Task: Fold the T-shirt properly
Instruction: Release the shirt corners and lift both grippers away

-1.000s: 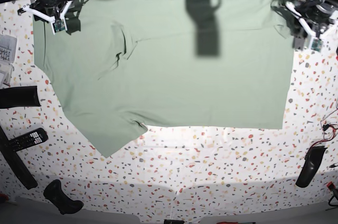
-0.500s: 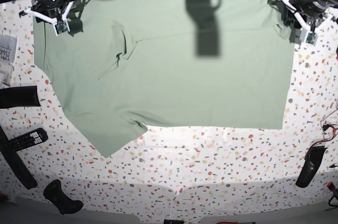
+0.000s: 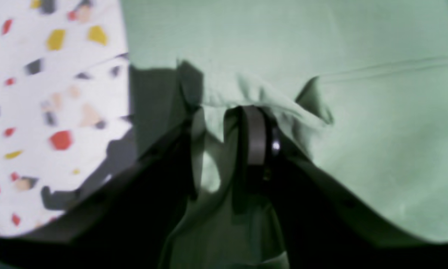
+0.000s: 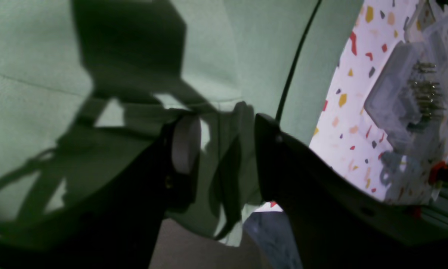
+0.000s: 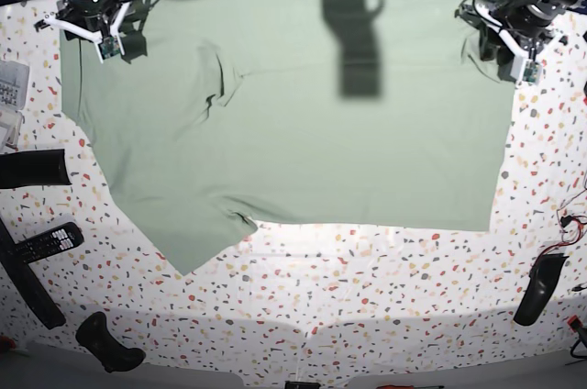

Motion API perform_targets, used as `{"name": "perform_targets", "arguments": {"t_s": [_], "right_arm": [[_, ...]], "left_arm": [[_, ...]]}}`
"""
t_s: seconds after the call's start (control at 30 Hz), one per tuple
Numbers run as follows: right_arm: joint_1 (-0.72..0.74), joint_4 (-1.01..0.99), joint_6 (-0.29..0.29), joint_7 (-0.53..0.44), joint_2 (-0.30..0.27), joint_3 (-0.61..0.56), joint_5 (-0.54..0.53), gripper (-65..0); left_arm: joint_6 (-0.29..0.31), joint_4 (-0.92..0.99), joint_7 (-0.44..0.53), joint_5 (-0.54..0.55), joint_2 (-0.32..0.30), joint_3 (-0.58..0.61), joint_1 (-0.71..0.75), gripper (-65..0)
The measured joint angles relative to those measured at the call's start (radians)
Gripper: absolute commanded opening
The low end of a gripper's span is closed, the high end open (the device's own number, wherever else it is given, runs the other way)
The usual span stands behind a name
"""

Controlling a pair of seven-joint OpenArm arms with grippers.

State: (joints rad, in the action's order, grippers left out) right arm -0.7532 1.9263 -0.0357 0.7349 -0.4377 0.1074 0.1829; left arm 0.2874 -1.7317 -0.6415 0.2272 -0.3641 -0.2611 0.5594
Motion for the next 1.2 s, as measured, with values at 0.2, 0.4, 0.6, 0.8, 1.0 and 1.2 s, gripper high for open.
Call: {"name": "perform_targets", "arguments": {"t_s": [0.2, 0.4, 0.6, 0.8, 1.0, 1.2], "right_arm": [[0.0, 0.0, 0.0, 0.0, 0.0, 0.0, 0.0, -41.4], [0.002, 0.001, -0.001, -0.001, 0.0, 0.0, -0.006, -41.4], [0.002, 0.001, -0.001, -0.001, 0.0, 0.0, -0.006, -41.4], [0.009, 0.081, -0.009, -0.018, 0.003, -0.001, 0.002, -41.4], [0.051, 0.161, -0.008, -0.017, 0.002, -0.001, 0.002, -41.4], [0.044, 0.187, -0.009, -0.008, 0.003, -0.001, 0.0, -41.4]], "left_arm": [[-0.055, -0.002, -0.037, -0.043, -0.035, 0.0, 0.0, -50.2], [-0.093, -0.002, -0.049, -0.078, -0.044, 0.0, -0.006, -50.1], [-0.095, -0.006, -0.05, -0.079, -0.043, 0.0, -0.006, -50.2], [-0.108, -0.087, -0.113, -0.121, -0.043, 0.0, 0.0, -50.1], [-0.131, -0.187, -0.096, -0.119, -0.044, 0.0, -0.003, -50.1], [-0.149, -0.187, -0.064, -0.12, -0.046, 0.0, -0.001, -50.1]]}}
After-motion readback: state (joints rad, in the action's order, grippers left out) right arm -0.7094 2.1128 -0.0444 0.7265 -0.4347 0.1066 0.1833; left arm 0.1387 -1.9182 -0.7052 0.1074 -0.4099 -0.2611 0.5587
